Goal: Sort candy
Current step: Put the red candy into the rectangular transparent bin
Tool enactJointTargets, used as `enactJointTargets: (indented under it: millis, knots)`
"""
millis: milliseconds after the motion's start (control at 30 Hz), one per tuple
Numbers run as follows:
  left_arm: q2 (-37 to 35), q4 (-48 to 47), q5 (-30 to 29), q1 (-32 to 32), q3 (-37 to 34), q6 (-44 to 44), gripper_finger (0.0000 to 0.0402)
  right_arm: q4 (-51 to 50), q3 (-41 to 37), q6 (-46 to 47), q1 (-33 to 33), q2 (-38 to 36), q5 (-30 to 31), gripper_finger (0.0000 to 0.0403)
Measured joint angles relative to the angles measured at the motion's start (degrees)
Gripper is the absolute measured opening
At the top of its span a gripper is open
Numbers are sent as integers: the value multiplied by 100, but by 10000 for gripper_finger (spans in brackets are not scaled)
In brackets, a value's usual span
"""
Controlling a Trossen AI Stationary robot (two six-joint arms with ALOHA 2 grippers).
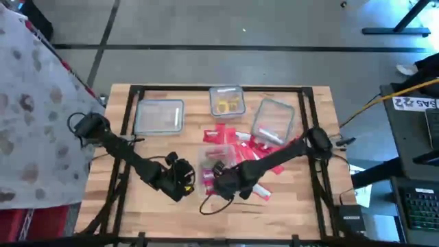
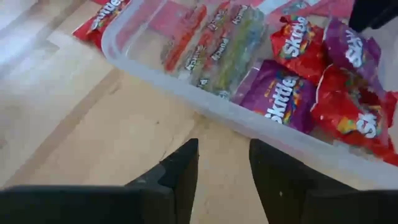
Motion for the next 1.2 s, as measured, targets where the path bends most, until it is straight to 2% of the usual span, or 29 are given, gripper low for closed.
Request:
enactJointTargets:
  millis: [167,367,467,600,800,967,1033,1200]
  knots:
    - [0,-2,2,0,-1,-11,129,-196,115,991,137,-187,796,122]
    - [0,-2,-4,0,1,-11,129,-1921,714,2661,189,-631,843,123]
    - [0,0,-31,4,-1,-11,129,-2721,648,3397,187,-1018,841,124]
    - [0,3,-31,4,0,-13,129,-3237,203,4241,178,-1722,1083,124]
    - [0,7,-31,4,-1,-68,129,-2420,-1295,5797,152,-2904,1627,124]
    - [0,26,-31,4,-1,-66,129,-1358,-2772,6732,-261,-3386,1615,124]
    - [0,35,-33,4,1,-59,129,-770,-3258,6609,-522,-3432,1568,124]
    - [0,48,-34,4,0,17,129,776,-4103,5648,-1175,-3423,1412,124]
